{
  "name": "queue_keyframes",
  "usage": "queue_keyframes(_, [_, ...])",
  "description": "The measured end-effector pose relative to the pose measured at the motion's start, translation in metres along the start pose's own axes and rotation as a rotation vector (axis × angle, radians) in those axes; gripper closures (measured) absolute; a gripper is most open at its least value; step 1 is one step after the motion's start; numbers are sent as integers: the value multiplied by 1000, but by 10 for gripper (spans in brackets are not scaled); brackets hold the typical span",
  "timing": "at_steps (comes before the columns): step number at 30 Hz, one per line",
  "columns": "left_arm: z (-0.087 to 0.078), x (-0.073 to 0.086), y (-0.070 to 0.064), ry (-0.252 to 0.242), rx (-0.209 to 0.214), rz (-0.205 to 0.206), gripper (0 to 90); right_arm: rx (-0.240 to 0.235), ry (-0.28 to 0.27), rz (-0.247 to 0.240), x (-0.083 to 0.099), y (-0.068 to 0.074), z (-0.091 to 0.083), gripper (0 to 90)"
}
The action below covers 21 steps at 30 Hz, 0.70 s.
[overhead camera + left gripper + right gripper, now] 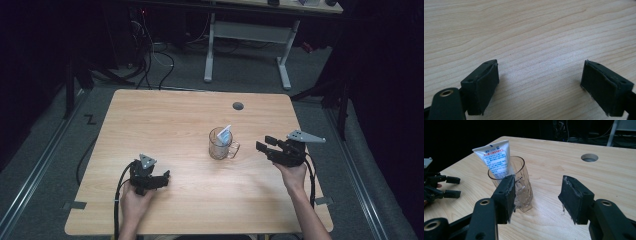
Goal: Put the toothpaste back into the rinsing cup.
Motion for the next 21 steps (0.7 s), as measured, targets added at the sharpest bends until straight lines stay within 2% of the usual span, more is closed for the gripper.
queue_keyframes(14, [0, 0, 0, 0, 0, 0, 148, 15, 12, 21, 16, -5, 1, 460])
queue_keyframes(21, [0, 0, 0, 0, 0, 0, 148, 20, 14, 47, 23, -10, 3, 462])
Point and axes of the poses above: each handheld gripper's, and its own axes: z roughly forward along the jaws, x roughly out of its underside, y roughly to its left, the point moved 6 cm from there along z, roughly forward along the jaws, and after that the axes turned 1 degree about x, right-handed, at the moved point
